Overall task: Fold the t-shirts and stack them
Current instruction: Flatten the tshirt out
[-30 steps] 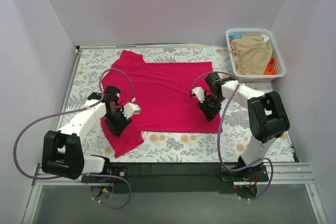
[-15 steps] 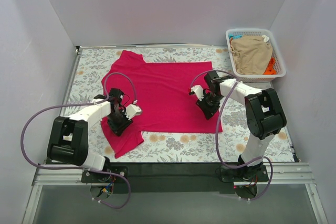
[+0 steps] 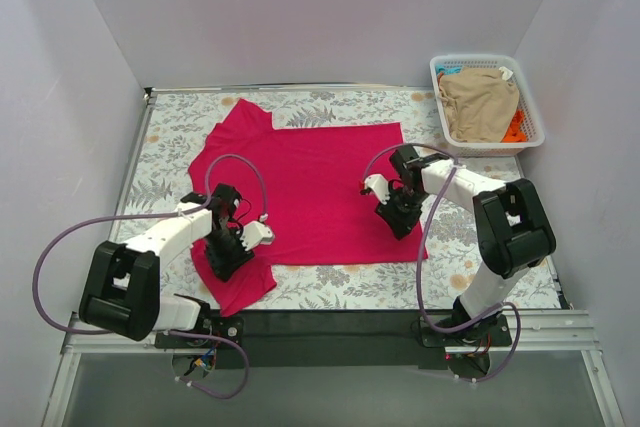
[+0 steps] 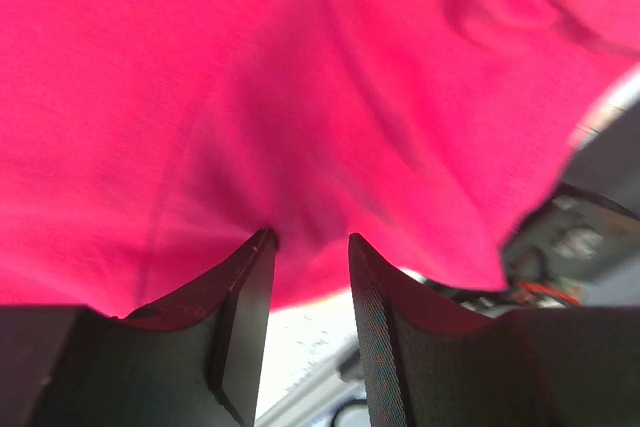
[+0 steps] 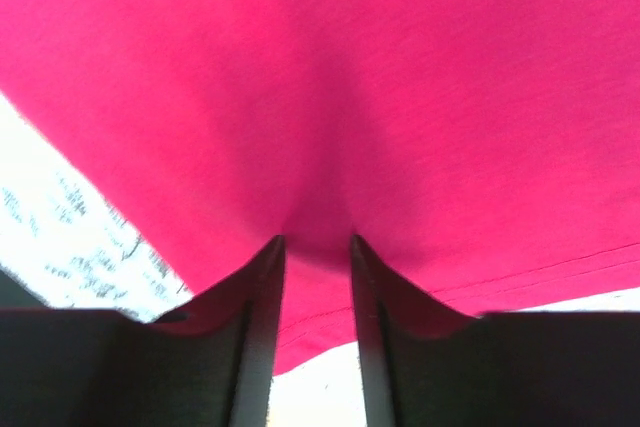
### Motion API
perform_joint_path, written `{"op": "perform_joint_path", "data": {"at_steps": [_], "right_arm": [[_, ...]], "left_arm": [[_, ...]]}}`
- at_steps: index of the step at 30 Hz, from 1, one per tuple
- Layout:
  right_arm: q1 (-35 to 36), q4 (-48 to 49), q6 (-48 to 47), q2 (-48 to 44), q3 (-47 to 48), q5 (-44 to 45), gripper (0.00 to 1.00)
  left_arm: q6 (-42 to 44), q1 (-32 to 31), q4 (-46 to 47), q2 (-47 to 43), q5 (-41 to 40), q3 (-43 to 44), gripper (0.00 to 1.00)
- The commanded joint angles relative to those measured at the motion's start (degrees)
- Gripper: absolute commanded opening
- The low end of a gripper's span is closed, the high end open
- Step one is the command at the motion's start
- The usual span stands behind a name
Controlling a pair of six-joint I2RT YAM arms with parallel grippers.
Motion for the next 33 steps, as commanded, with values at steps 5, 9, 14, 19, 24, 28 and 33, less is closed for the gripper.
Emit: {"op": "perform_joint_path", "data": {"at_steps": [5, 9, 14, 19, 24, 28, 33], "right_arm": [[-2.4, -6.9, -2.4, -6.5, 9.8, -4.8, 0.48], [-5.7, -3.3, -2.1, -3.2, 20.5, -4.9, 0.48], [-10.9, 2.1, 3.6, 9.4, 40.7, -2.1, 0.45], [-14.0, 8.6, 8.5, 26.1, 58.1, 1.9, 0.41], [-15.5, 11.0, 11.7, 36.7, 67.8, 2.1, 0.41], [-15.7, 15.8, 13.9, 38.9, 65.7, 1.8, 0.43], [-15.7, 19.3, 14.6, 41.1, 64.3, 0.7, 0.45]], "left_arm": [[-2.5, 6.2, -9.6, 6.3, 15.1, 23.0, 0.36], [-11.3, 15.0, -8.8, 17.7, 22.2, 44.4, 0.38], [-26.5, 20.9, -1.5, 28.6, 22.5, 63.8, 0.41], [-37.6, 23.8, 8.9, 32.9, 17.3, 66.1, 0.43], [-42.7, 26.3, 15.7, 34.5, 13.2, 65.6, 0.45], [-44.1, 27.1, 18.0, 37.1, 10.5, 67.1, 0.51], [-44.8, 27.8, 16.5, 41.2, 10.8, 70.0, 0.51]]}}
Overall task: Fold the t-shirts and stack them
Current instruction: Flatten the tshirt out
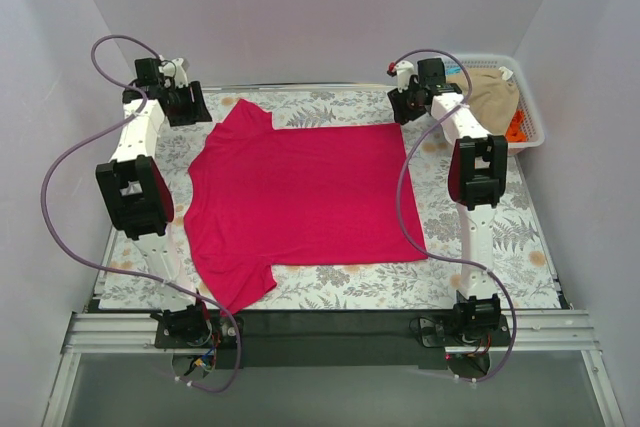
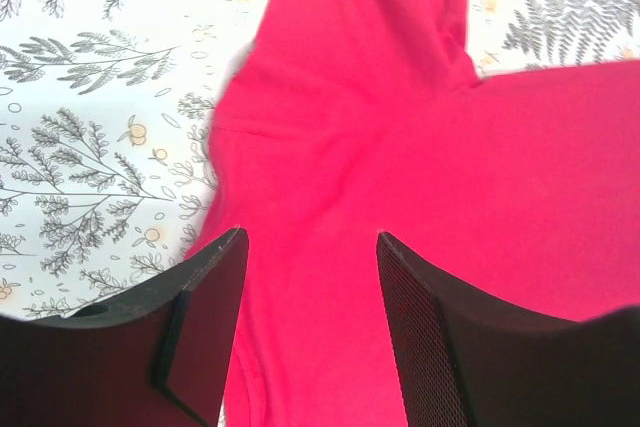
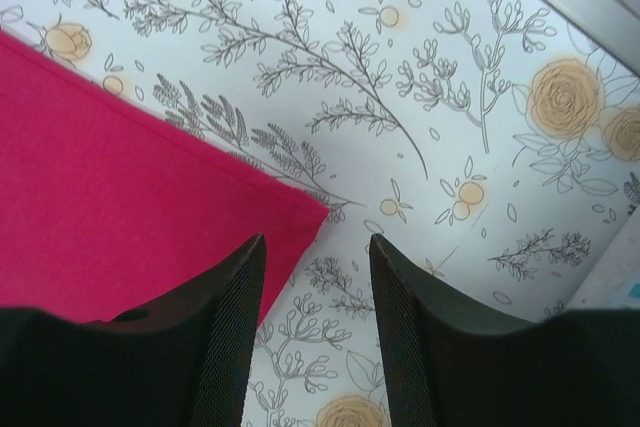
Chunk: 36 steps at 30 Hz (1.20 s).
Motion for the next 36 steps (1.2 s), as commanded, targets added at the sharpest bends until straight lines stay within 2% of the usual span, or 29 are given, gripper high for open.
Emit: {"op": "perform_joint_path", "data": {"at_steps": [1, 11, 23, 31, 36], "right_arm": [[0.3, 5.8, 2.0, 0.1, 0.9, -0.9, 0.45], [0.3, 6.1, 2.6, 2.8, -1.9, -1.8, 0.44], [0.2, 6.6, 3.3, 3.7, -2.8, -1.3, 0.44], [-0.8, 9.8, 7.8, -0.4, -4.5, -6.0, 0.41], [-0.8, 11.4, 9.4, -0.3, -3.8, -5.8, 0.41]], "left_arm": [[-1.6, 0.5, 1.0, 0.8, -1.4, 1.5, 0.51], [-0.9, 0.5, 1.6, 2.8, -2.9, 1.1, 0.52], [-0.1, 0.5, 1.2, 10.6, -4.2, 7.7, 0.52], [-0.2, 0.5, 2.0, 11.9, -2.6, 11.4, 0.53], [-0.2, 0.5, 1.6, 13.0, -2.3, 13.4, 0.53]]}}
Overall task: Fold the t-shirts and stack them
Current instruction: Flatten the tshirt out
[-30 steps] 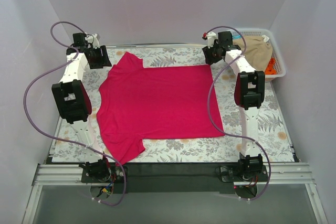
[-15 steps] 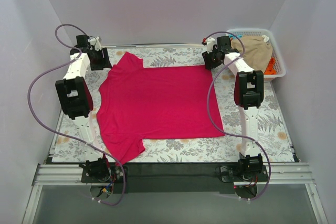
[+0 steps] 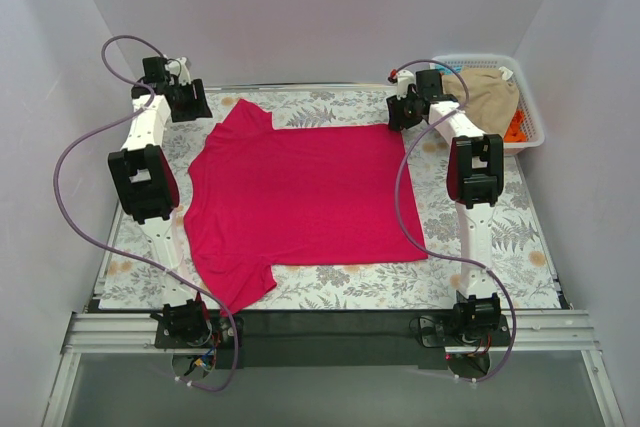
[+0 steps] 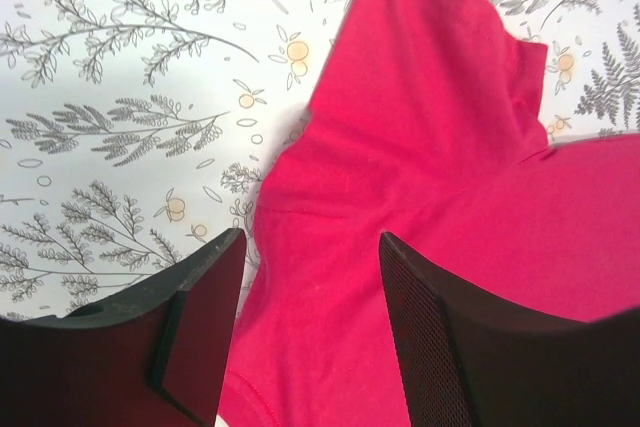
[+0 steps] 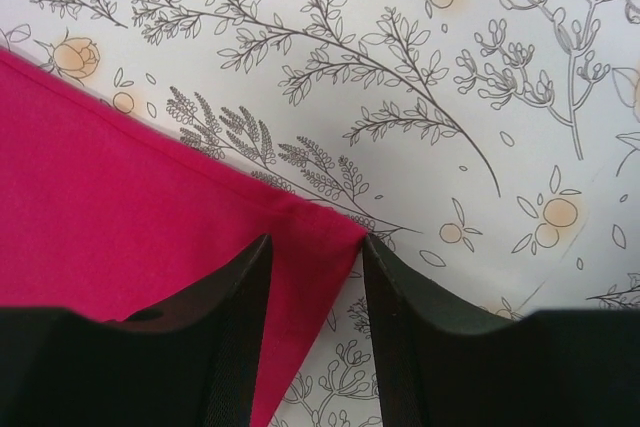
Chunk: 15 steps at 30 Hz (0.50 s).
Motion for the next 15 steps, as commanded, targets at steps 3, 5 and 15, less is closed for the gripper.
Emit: {"op": "perform_joint_path", "data": {"at_steps": [3, 5, 15], "right_arm": [[-0.3, 3.9, 2.0, -2.1, 0.7, 0.0, 0.41], [-0.3, 4.0, 1.7, -1.9, 0.2, 1.3, 0.4], [-0.3, 3.8, -0.5, -1.7, -3.2, 3.2, 0.33]], "left_arm": [[1.0, 0.2, 0.2, -0.2, 0.7, 1.5, 0.53], [1.2, 0.1, 0.5, -0.3, 0.5, 1.1, 0.53], [0.8, 0.1, 1.4, 3.9, 0.1, 3.2, 0.54]]}}
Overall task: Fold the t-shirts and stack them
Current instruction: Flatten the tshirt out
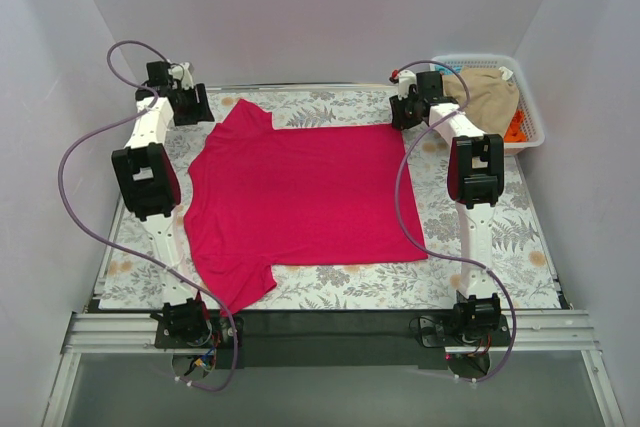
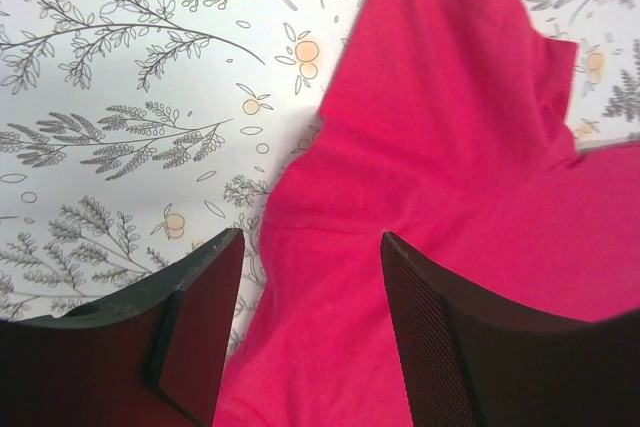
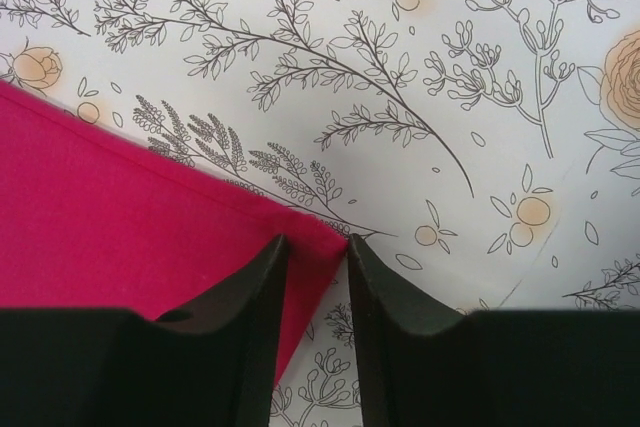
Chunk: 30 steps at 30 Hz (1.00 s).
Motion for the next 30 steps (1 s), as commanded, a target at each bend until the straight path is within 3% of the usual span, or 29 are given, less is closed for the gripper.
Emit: {"op": "perform_joint_path", "data": {"at_steps": [1, 6, 25, 30], "right_arm": [[-0.1, 0.6, -1.1, -1.7, -1.9, 0.4, 0.31], [-0.1, 0.3, -1.6, -1.1, -2.2, -1.4, 0.01], [-0.1, -0.2, -3.3, -1.2, -1.0, -2.2, 0.01], [-0.1, -0.5, -3.8, -1.5, -1.6, -2.2, 0.01]], "left_arm": [[0.7, 0.0, 0.4, 1.7, -0.2, 2.0, 0.54], [2.0, -0.1, 1.4, 3.9, -1.4, 1.9, 0.54], [0.5, -1.7, 5.6, 10.5, 1.3, 4.9, 0.52], [-0.5, -1.7, 5.8, 11.4, 6.2, 6.5, 0.5]]}}
